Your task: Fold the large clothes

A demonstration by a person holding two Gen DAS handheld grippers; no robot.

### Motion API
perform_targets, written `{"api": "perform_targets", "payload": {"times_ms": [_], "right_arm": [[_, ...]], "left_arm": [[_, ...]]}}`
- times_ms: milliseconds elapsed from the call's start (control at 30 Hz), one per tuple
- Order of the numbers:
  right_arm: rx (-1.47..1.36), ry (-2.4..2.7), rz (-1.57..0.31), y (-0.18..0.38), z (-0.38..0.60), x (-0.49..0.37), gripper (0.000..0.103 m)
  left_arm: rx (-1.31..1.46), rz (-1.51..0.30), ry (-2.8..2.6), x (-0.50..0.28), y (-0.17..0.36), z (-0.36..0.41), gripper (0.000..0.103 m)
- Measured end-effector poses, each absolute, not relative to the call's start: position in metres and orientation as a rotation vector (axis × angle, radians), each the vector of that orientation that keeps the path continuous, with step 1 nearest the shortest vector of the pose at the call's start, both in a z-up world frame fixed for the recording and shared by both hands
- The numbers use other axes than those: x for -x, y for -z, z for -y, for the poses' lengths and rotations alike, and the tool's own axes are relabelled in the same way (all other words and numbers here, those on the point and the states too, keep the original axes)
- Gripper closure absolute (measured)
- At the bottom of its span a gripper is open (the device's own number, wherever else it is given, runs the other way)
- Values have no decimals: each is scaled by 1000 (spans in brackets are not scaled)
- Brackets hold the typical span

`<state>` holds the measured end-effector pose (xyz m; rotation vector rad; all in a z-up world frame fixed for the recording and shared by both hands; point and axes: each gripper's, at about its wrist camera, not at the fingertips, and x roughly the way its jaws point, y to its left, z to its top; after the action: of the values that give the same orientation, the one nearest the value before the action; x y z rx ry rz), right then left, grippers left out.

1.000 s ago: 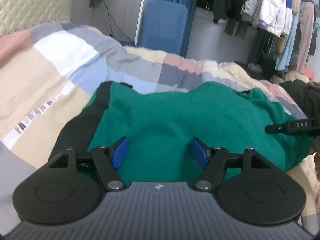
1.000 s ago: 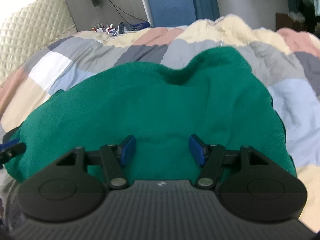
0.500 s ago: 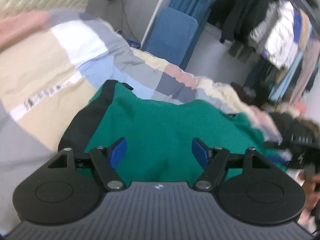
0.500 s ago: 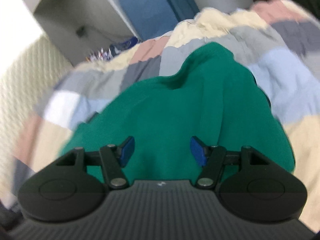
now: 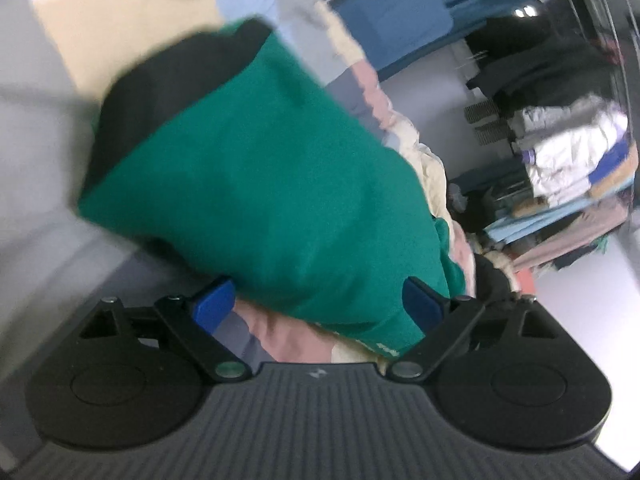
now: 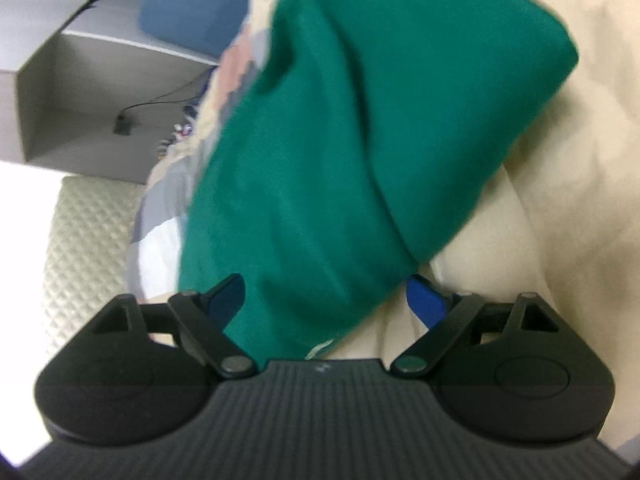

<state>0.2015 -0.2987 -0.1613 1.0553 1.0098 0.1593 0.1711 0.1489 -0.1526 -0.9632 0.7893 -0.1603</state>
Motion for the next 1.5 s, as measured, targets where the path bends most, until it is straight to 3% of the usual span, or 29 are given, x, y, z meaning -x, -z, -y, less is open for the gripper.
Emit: {"api": "perform_targets", "payload": {"times_ms": [233, 400, 500, 533, 600, 667, 833, 1333, 1400, 1500], "right_arm": [[-1132, -68, -908, 164, 318, -206, 14], [-1142, -28, -857, 163, 330, -210, 32], [-1054, -40, -854, 158, 323, -210, 45], [-1023, -49, -854, 154, 321, -212, 49], [-964, -77, -842, 145, 321, -211, 70], [-904, -106, -816, 135, 319, -207, 74], [-838, -141, -757, 114, 318, -193, 76], [-902, -194, -678, 81, 340, -61, 76], [-904, -190, -699, 84, 339, -63, 74], [-905, -188, -724, 86, 337, -70, 64]], "left_arm": [[1137, -754, 135, -196, 186, -169, 11], [1230, -694, 91, -197, 197, -180, 13], [1205, -673, 65, -201, 197, -181, 22], [1182, -663, 56, -200, 195, -180, 31], [1122, -652, 43, -199, 188, -176, 44], [1085, -623, 39, -194, 179, -174, 59], [1028, -550, 56, -165, 149, -172, 71], [957, -584, 69, -15, 81, -155, 72], [929, -605, 48, -6, 84, -153, 70], [911, -647, 42, -11, 90, -154, 52]]}}
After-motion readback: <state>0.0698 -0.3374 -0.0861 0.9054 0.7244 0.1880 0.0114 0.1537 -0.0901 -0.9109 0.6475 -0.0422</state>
